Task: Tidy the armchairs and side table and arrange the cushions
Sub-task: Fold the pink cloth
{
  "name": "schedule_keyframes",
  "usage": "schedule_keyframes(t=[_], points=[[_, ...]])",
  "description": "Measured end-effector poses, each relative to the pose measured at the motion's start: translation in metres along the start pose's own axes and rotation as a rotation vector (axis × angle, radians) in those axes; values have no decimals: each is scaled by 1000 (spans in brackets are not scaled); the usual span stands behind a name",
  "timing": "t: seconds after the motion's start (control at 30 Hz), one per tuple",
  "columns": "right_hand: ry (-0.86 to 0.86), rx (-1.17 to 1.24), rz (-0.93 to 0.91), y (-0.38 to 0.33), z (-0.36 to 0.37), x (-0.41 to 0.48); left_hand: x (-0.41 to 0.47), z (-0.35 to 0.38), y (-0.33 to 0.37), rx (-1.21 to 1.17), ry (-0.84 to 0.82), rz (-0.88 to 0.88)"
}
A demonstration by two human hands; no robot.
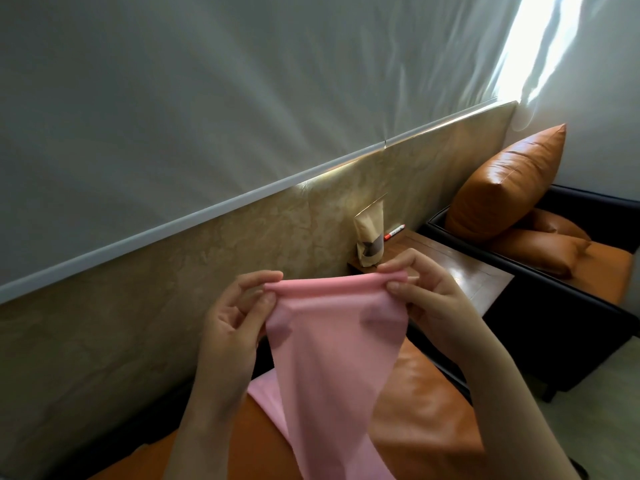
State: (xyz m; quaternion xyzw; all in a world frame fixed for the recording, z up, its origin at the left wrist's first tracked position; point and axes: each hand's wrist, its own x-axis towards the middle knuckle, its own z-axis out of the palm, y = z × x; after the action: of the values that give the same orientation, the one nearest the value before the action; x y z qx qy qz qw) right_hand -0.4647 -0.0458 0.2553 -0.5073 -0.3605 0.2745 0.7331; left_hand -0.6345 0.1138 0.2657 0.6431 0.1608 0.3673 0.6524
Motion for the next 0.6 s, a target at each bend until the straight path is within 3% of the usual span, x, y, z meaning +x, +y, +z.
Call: schedule_keyframes(t=[0.17,0.37,0.6], points=[[3,13,-13,-3,2,-1,0,-4,-2,-103,-46,18],[27,-96,-6,-1,2,-2,1,1,-2,31,15,29],[87,-193,-18,-1,-1,-3,6,-1,-3,103,-39,-7]])
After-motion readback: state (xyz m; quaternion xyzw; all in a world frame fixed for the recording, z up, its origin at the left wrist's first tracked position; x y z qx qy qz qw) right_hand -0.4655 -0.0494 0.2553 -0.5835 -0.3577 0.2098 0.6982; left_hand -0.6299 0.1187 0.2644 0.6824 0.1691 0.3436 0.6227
